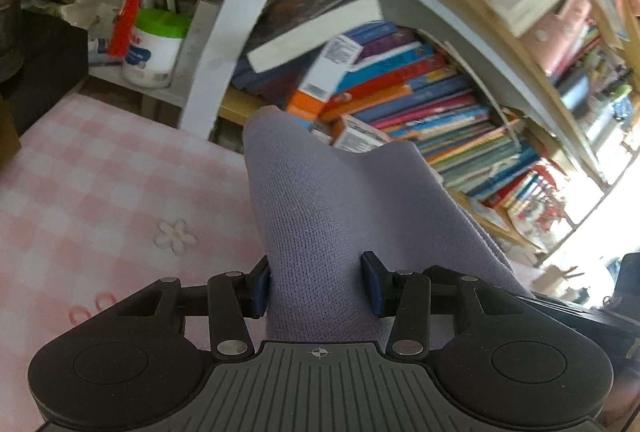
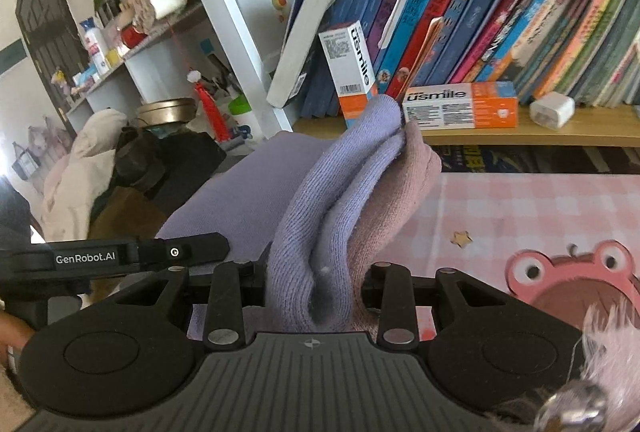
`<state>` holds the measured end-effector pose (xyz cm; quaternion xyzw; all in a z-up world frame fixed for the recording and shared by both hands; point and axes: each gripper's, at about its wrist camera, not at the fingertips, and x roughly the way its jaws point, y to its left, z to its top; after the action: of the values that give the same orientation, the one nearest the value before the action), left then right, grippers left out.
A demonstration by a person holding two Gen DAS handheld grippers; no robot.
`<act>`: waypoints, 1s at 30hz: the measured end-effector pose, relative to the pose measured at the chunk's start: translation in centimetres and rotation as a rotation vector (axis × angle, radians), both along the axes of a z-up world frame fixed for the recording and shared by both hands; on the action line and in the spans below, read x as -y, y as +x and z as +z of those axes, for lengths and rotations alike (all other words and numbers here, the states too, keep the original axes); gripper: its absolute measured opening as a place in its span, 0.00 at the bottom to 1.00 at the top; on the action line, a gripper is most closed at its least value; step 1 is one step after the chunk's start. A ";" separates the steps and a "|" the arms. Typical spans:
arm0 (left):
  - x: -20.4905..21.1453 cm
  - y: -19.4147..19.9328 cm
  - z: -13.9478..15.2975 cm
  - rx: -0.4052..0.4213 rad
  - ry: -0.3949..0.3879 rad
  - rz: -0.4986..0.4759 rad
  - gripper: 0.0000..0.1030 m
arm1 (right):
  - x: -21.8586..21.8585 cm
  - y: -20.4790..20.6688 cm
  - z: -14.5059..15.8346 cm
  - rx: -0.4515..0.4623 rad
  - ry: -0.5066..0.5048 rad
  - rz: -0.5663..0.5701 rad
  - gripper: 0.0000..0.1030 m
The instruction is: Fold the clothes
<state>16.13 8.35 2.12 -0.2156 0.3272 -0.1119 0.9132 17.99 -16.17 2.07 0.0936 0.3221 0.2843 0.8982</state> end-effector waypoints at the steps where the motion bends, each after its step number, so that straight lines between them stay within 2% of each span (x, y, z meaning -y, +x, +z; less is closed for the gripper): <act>1: -0.3 0.6 -0.1 -0.001 0.007 0.002 0.43 | -0.4 0.6 -0.2 0.000 -0.003 0.002 0.30; 9: -1.6 3.9 -1.9 0.012 0.022 0.024 0.43 | -2.3 4.8 -2.2 0.012 -0.016 0.014 0.30; 12: -1.6 4.7 -3.3 -0.023 0.033 0.029 0.43 | -2.3 5.9 -4.2 -0.036 -0.015 0.005 0.34; 14: -1.5 5.2 -4.4 -0.064 0.048 0.025 0.44 | -2.3 6.5 -5.4 -0.084 -0.033 -0.014 0.41; 16: -1.6 5.1 -5.0 -0.069 0.048 0.024 0.48 | -2.4 6.6 -6.3 -0.122 -0.053 -0.036 0.46; 18: -1.9 5.0 -5.2 -0.072 0.034 0.027 0.49 | -2.2 6.6 -6.4 -0.128 -0.046 -0.039 0.51; 22: -1.8 4.8 -5.1 -0.078 0.053 0.030 0.50 | -2.2 6.6 -6.1 -0.111 -0.109 -0.050 0.72; 26: -0.8 4.1 -4.2 -0.071 0.146 0.050 0.53 | -1.8 6.2 -5.9 -0.128 -0.145 -0.071 0.79; 30: 0.0 2.2 -2.6 -0.022 0.240 0.077 0.66 | -1.4 4.6 -4.5 -0.095 -0.194 -0.118 0.83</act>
<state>18.35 8.36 -0.45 -0.1181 0.3399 -0.0345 0.9324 22.62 -14.80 -2.44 0.0385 0.3842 0.1939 0.9019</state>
